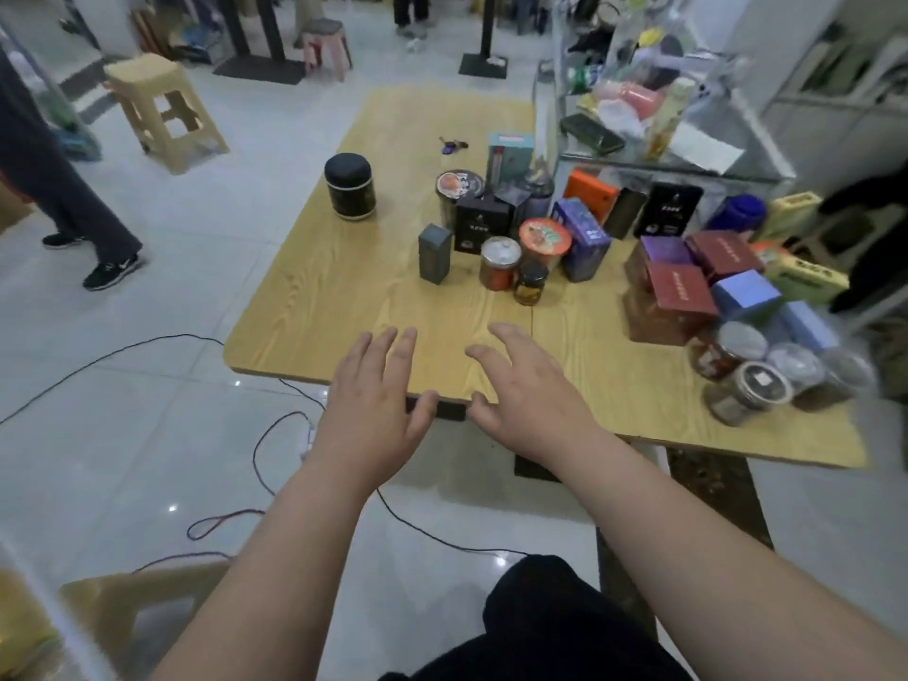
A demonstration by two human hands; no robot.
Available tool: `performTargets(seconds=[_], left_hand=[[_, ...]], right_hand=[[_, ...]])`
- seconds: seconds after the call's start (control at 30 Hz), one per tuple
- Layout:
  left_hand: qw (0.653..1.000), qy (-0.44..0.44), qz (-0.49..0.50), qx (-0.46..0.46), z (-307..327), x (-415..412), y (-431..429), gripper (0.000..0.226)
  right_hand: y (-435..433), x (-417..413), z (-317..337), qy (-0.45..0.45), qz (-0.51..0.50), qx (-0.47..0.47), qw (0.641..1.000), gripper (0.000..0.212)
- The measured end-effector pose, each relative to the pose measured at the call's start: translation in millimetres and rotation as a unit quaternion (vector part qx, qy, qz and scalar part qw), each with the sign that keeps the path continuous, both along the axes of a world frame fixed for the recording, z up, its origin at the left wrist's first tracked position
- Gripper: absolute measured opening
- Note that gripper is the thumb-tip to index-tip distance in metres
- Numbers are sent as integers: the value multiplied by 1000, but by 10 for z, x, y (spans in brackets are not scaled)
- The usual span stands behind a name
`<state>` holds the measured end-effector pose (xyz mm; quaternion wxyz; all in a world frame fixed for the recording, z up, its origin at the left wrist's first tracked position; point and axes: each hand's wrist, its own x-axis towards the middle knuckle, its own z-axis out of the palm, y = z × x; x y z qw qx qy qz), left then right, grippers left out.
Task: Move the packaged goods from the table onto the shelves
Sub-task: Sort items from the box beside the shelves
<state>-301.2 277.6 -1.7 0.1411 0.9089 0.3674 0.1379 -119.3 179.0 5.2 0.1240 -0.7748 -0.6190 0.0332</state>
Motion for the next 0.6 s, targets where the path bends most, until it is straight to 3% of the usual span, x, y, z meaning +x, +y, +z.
performTargets(seconds=[0.23, 0.6], left_hand=[[998, 45, -45, -10, -144, 803, 303, 78], [996, 88, -7, -20, -161, 2280, 1023, 72]], right_hand=[[108, 827, -207, 47, -74, -21, 996, 55], [1022, 2456, -455, 118, -56, -34, 991, 54]])
